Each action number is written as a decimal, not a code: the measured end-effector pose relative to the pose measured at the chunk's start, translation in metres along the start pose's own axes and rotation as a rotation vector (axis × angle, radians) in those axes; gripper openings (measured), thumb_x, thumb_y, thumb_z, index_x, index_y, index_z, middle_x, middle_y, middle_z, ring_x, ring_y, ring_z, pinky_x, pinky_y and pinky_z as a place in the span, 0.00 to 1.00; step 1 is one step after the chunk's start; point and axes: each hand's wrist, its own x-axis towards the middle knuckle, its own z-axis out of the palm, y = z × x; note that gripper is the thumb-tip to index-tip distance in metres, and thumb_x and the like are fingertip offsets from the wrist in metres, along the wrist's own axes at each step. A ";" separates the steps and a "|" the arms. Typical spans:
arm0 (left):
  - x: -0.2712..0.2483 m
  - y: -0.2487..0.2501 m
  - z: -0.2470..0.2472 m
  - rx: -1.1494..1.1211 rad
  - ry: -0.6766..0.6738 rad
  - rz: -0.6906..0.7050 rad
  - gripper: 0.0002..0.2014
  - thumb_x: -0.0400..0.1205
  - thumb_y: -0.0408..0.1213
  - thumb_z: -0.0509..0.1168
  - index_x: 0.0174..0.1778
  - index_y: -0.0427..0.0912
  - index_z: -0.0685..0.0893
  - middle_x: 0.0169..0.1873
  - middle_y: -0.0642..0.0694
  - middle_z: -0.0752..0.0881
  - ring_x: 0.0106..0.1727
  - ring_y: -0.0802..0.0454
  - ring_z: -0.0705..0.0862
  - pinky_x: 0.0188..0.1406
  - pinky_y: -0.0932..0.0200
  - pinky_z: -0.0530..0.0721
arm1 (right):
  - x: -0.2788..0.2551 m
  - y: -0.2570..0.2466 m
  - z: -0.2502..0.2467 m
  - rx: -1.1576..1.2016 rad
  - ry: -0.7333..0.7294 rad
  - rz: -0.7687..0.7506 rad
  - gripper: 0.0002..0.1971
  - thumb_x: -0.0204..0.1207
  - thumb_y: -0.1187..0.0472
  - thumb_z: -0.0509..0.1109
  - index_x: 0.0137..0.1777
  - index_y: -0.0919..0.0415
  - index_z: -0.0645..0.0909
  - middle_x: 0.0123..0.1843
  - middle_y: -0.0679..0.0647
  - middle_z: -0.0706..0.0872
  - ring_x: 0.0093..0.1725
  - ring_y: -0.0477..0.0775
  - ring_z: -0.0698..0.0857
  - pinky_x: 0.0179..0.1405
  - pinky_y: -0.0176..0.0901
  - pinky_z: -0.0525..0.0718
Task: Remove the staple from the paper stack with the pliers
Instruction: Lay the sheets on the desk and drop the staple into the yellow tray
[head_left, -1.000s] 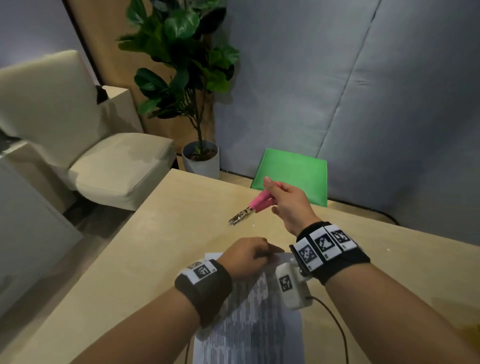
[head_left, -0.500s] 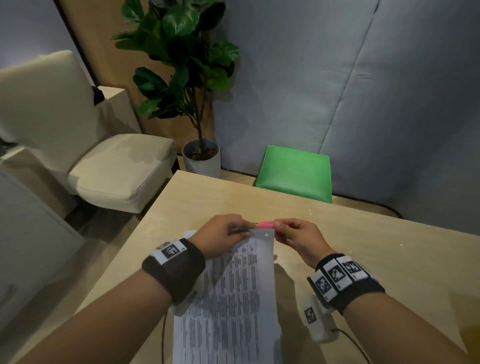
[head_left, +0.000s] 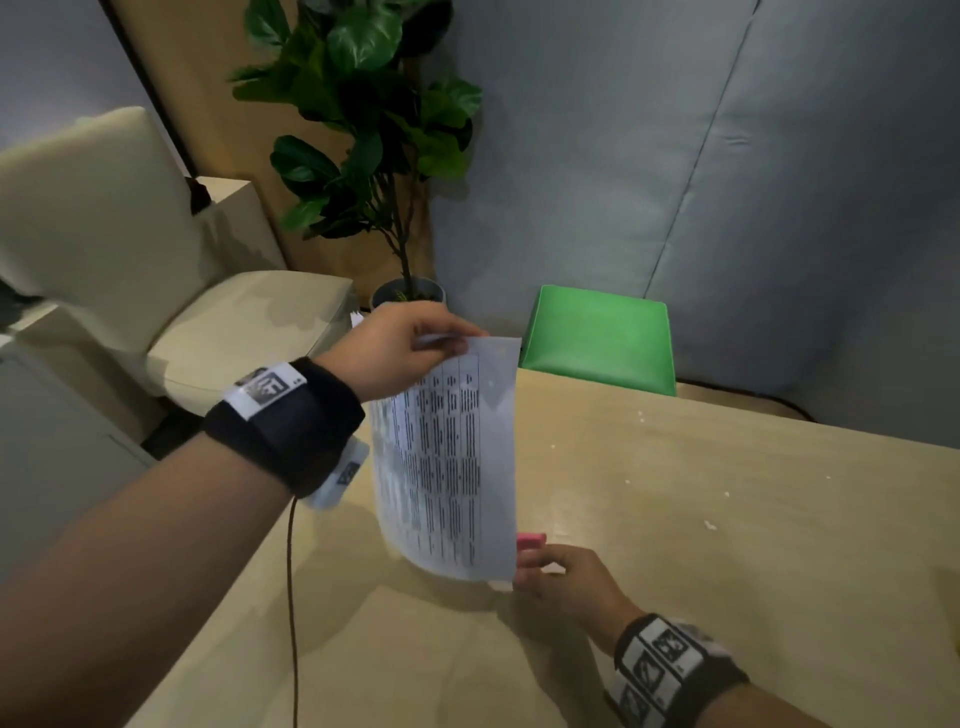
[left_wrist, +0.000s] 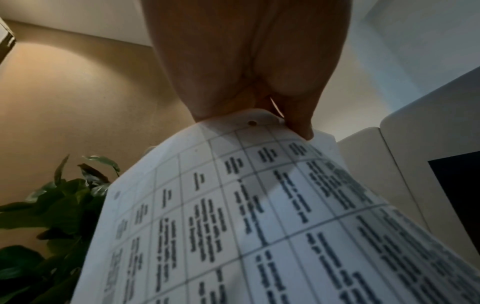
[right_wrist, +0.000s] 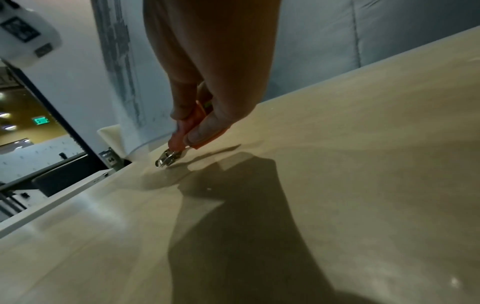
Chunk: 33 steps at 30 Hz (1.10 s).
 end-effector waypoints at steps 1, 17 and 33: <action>0.002 0.000 -0.004 0.018 0.001 0.008 0.12 0.82 0.37 0.66 0.60 0.50 0.87 0.39 0.62 0.80 0.46 0.69 0.80 0.51 0.72 0.72 | -0.001 0.004 0.007 -0.025 -0.024 0.020 0.04 0.67 0.62 0.81 0.42 0.58 0.91 0.47 0.51 0.92 0.46 0.49 0.90 0.49 0.41 0.89; 0.016 -0.002 0.000 0.095 0.090 0.146 0.13 0.83 0.36 0.65 0.62 0.47 0.86 0.48 0.49 0.86 0.52 0.54 0.82 0.54 0.62 0.77 | 0.004 -0.009 0.033 -0.479 -0.174 -0.177 0.06 0.71 0.63 0.75 0.43 0.51 0.88 0.44 0.42 0.87 0.43 0.34 0.84 0.44 0.24 0.82; 0.024 0.005 0.020 0.137 0.080 0.234 0.12 0.82 0.37 0.66 0.60 0.45 0.87 0.42 0.54 0.82 0.45 0.57 0.81 0.49 0.65 0.74 | -0.002 -0.022 0.023 -0.427 0.075 -0.294 0.04 0.73 0.62 0.74 0.40 0.53 0.84 0.38 0.43 0.84 0.36 0.38 0.81 0.37 0.28 0.81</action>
